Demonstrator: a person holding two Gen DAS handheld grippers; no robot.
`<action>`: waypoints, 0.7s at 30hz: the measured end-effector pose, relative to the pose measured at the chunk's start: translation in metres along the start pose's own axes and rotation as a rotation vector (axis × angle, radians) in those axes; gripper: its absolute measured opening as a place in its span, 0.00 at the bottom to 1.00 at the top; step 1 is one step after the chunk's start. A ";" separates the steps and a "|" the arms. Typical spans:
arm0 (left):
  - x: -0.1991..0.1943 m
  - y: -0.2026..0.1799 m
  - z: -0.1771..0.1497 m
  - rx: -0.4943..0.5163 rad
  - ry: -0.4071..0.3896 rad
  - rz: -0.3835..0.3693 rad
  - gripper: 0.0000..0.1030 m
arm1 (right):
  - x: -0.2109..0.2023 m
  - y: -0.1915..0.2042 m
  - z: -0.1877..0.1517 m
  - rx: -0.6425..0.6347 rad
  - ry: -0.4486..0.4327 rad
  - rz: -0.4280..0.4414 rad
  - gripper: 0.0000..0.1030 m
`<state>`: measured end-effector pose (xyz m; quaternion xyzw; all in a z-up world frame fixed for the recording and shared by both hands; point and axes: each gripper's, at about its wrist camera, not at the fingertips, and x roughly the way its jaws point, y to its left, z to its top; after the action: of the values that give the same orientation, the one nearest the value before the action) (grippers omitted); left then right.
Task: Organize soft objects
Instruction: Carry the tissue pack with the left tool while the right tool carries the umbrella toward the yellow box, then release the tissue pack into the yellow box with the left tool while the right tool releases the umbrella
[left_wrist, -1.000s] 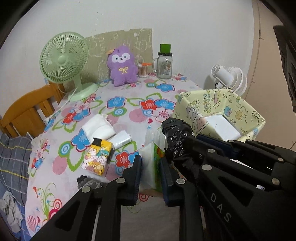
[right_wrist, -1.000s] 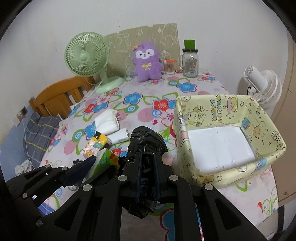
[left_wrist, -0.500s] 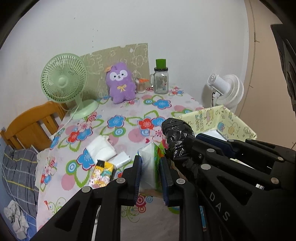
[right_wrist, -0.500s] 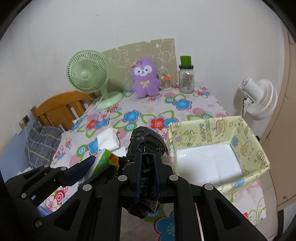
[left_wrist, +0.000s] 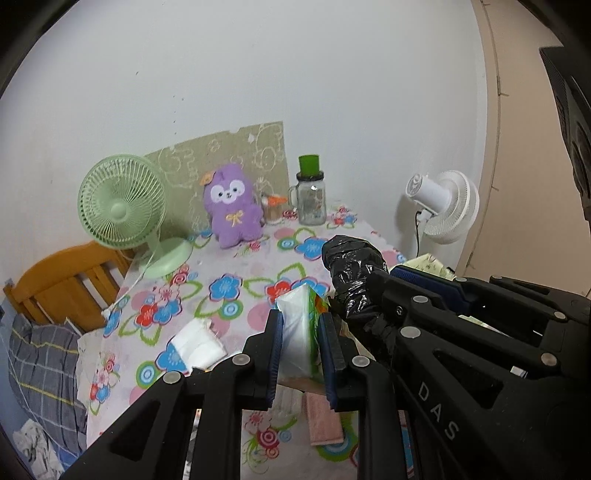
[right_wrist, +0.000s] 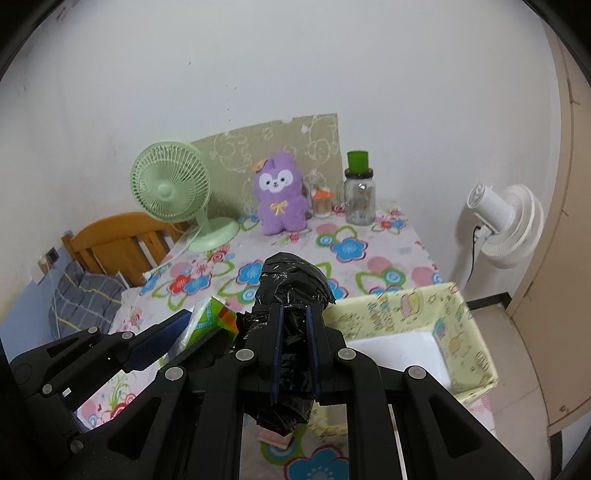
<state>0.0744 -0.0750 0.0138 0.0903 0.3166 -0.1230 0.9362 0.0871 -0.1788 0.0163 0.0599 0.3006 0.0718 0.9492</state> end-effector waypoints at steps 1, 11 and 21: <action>-0.001 -0.003 0.003 0.003 -0.006 -0.002 0.18 | -0.002 -0.004 0.002 0.001 -0.004 -0.006 0.15; 0.007 -0.035 0.019 0.028 -0.024 -0.065 0.18 | -0.009 -0.040 0.004 0.029 -0.008 -0.078 0.15; 0.028 -0.063 0.021 0.053 0.010 -0.120 0.18 | 0.003 -0.069 -0.002 0.071 0.022 -0.122 0.15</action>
<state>0.0899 -0.1451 0.0070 0.0966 0.3230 -0.1870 0.9227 0.0954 -0.2457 0.0019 0.0742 0.3163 0.0038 0.9457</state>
